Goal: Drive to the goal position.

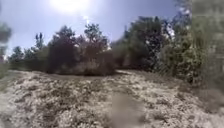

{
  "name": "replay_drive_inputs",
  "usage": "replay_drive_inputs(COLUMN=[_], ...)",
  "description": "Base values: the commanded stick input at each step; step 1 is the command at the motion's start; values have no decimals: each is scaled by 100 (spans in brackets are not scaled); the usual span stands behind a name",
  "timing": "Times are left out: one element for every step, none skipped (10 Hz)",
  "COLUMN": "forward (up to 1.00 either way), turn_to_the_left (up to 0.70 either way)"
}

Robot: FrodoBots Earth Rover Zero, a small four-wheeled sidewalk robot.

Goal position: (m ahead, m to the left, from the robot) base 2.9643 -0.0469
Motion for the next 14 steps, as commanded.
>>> replay_drive_inputs(forward=[70, 70, 70, 70, 70, 70, 70, 70, 70, 70, 70, 70, 70, 70], turn_to_the_left=[0, 0, 0, 0, 0, -10, -35, -35, -35, -35, -29, 0, 0, 0])
